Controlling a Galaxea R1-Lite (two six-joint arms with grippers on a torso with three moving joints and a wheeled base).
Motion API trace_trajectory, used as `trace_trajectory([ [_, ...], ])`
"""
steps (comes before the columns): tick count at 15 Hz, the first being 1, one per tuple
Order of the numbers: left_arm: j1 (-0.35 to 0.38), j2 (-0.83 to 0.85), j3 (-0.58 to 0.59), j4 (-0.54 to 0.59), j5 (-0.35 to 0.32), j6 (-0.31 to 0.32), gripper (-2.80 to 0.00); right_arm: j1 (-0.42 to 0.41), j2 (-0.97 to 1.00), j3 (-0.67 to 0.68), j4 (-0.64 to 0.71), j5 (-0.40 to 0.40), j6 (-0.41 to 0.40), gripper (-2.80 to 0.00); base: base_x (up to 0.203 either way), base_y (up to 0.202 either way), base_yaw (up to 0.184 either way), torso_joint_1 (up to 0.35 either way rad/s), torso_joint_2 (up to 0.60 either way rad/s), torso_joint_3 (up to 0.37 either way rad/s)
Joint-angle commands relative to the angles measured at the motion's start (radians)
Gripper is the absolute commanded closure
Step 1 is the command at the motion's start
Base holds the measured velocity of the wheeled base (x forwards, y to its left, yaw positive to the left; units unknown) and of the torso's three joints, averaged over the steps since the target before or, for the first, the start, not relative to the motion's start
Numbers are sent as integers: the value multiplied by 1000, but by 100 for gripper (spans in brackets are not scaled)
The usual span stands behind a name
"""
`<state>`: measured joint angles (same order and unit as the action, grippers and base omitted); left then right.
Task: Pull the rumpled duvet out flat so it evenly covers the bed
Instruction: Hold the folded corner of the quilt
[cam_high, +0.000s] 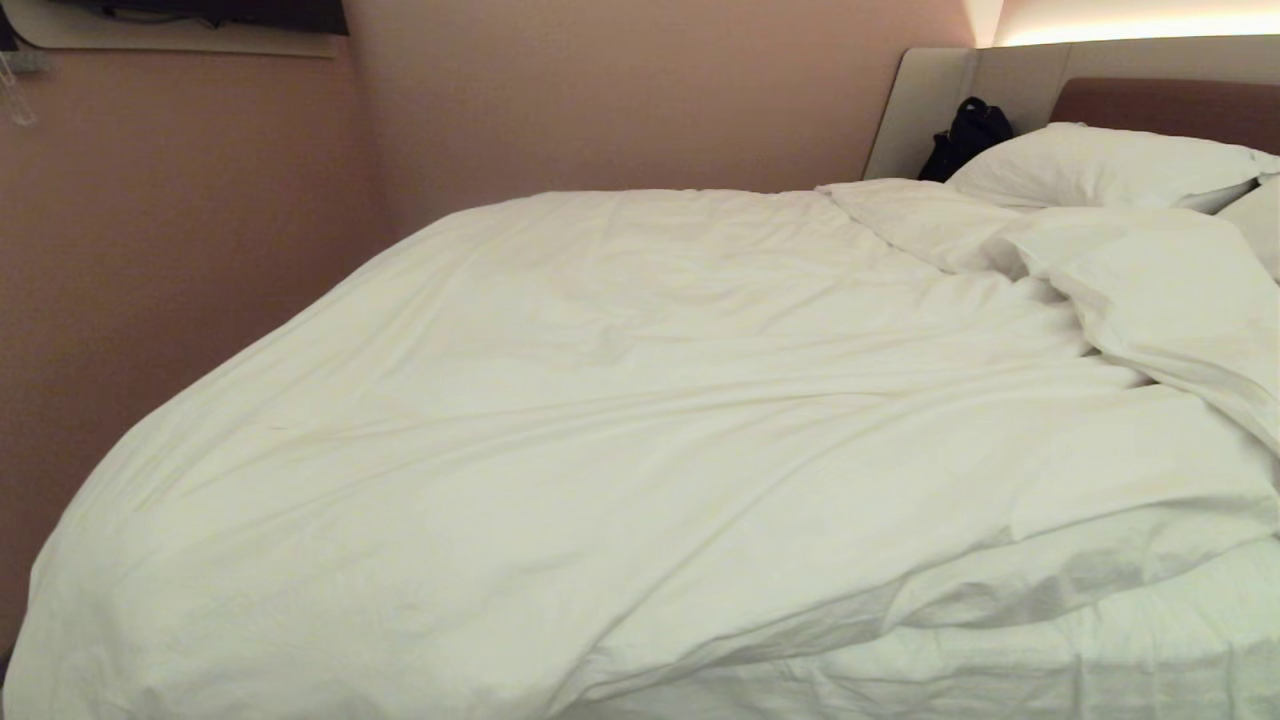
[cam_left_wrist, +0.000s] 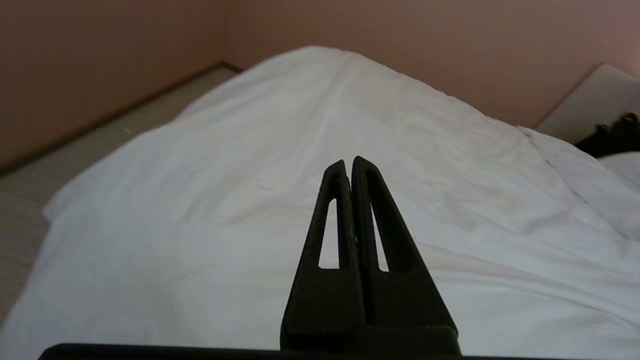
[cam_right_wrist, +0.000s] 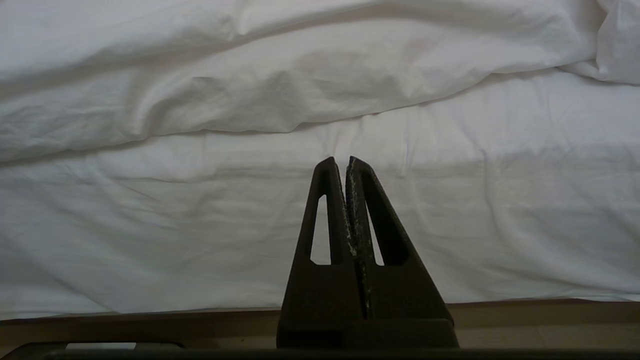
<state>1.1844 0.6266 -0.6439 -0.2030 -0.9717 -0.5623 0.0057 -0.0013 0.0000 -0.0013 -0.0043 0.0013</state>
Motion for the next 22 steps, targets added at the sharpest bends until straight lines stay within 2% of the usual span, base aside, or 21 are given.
trace_trajectory([
  [1, 4, -115, 20, -1, 82, -1, 0, 0, 1, 0, 0, 0, 0, 0, 0, 0, 0, 0, 0, 0],
  [3, -21, -141, 18, 10, 192, 10, 0, 0, 1, 0, 0, 0, 0, 0, 0, 0, 0, 0, 0, 0],
  [4, -69, -147, 19, 20, 243, 42, 0, 0, 1, 0, 0, 0, 0, 0, 0, 0, 0, 0, 0, 0],
  [5, -147, -149, 21, 35, 314, 99, 0, 0, 1, 0, 0, 0, 0, 0, 0, 0, 0, 0, 0, 0],
  [6, -239, -150, 21, 60, 421, 171, 0, 0, 1, 0, 0, 0, 0, 0, 0, 0, 0, 0, 0, 0],
  [8, -480, -158, 22, 119, 685, 306, 0, 0, 1, 0, 0, 0, 0, 0, 0, 0, 0, 0, 0, 0],
  [10, -739, -176, 30, 163, 981, 434, 0, 0, 1, 0, 0, 0, 0, 0, 0, 0, 0, 0, 0, 0],
  [11, -844, -192, 40, 176, 1103, 485, 0, 0, 1, 0, 0, 0, 0, 0, 0, 0, 0, 0, 0, 0],
  [12, -932, -222, 57, 187, 1194, 530, 0, 0, 1, 0, 0, 0, 0, 0, 0, 0, 0, 0, 0, 0],
  [13, -998, -280, 86, 196, 1250, 569, 0, 0, 1, 0, 0, 0, 0, 0, 0, 0, 0, 0, 0, 0],
  [14, -1040, -325, 142, 193, 1286, 602, 0, 0, 1, 0, 0, 0, 2, 0, 0, 0, 0, 0, 0, 0],
  [15, -1057, -336, 190, 177, 1306, 610, 0, 0, 1, 0, 0, 0, 0, 0, 0, 0, 0, 0, 0, 0],
  [17, -1066, -338, 244, 130, 1298, 517, 0, 0, 1, 0, 0, 0, 0, 0, 0, 0, 0, 0, 0, 0],
  [18, -1066, -337, 275, 124, 1271, 512, 0, 0, 1, 0, 0, 0, 0, 0, 0, 0, 0, 0, 0, 0],
  [21, -1067, -334, 310, 124, 1127, 515, 0, 0, 1, 0, 0, 0, 0, 0, 0, 0, 0, 0, 0, 0],
  [22, -1068, -334, 310, 125, 1125, 524, 0, 0, 1, 0, 0, 0, 0, 0, 0, 0, 0, 0, 0, 0],
])
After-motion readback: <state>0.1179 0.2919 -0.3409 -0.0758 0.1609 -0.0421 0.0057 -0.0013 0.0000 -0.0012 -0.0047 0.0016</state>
